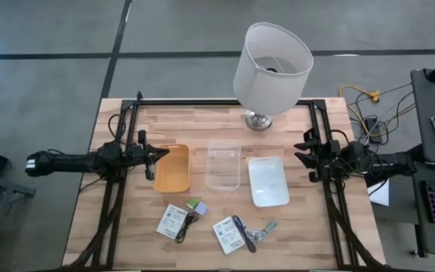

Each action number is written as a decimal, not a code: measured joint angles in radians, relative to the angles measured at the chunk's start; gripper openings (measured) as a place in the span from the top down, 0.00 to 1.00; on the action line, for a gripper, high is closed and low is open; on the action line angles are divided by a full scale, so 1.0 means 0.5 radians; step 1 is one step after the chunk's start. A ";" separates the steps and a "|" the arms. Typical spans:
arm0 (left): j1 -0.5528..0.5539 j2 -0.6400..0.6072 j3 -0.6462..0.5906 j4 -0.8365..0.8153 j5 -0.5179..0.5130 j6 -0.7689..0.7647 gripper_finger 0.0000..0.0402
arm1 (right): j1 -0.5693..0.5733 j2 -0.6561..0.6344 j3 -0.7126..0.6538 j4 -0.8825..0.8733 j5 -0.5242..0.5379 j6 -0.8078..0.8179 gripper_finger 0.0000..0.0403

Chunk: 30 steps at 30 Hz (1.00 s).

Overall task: Pick and place items into bin
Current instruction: Put the blue charger adapter into the transparent bin

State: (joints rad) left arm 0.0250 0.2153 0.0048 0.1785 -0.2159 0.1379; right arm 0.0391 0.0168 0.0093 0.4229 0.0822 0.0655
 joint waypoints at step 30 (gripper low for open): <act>-0.001 0.043 0.004 1.271 -0.474 -1.785 1.00 | 0.000 0.012 0.001 0.837 0.262 0.666 0.69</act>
State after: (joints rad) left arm 0.0243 0.2371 0.0065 0.8139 -0.4529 -0.7545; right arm 0.0390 0.0227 0.0097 0.8414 0.2130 0.3983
